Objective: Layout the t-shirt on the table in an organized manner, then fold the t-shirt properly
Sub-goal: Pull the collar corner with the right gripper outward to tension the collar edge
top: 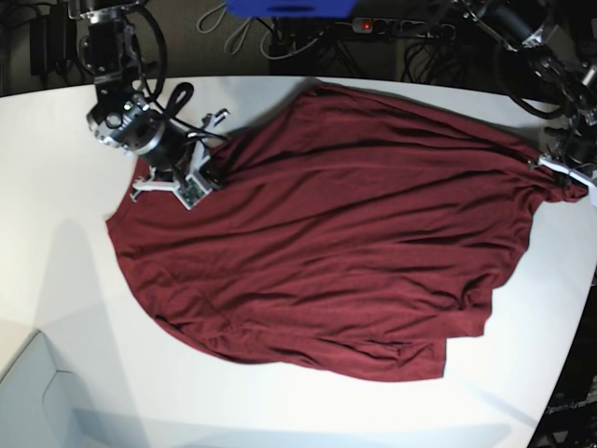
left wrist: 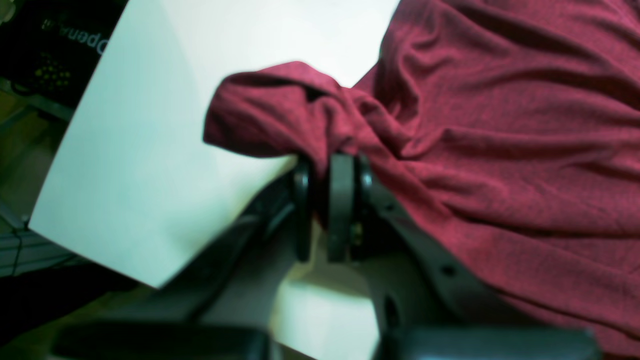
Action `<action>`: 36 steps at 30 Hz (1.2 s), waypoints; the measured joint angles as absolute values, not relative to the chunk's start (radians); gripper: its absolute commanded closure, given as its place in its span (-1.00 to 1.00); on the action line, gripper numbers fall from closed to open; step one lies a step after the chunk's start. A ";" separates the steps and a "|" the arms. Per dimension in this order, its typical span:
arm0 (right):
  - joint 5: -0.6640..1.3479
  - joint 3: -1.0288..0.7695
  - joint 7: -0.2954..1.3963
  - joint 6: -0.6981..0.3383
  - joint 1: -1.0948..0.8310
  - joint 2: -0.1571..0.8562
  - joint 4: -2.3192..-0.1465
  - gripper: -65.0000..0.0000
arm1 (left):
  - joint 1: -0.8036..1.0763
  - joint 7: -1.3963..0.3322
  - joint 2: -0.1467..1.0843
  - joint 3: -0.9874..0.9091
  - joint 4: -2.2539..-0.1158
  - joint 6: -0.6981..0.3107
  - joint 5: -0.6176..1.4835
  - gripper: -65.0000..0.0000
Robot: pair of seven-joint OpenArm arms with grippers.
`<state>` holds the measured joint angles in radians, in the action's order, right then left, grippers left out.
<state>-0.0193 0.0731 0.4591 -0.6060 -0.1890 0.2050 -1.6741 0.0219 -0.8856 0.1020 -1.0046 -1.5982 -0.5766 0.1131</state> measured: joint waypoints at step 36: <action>-0.021 0.290 0.450 -0.605 -0.426 0.131 -1.801 -0.15 | 0.025 -0.887 0.107 -1.000 -1.597 -0.577 0.108 0.99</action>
<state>-0.0208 0.2905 0.4496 -0.6048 -0.4255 0.1314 -1.8011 0.0250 -0.8867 0.1070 -1.0004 -1.5970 -0.5766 0.1081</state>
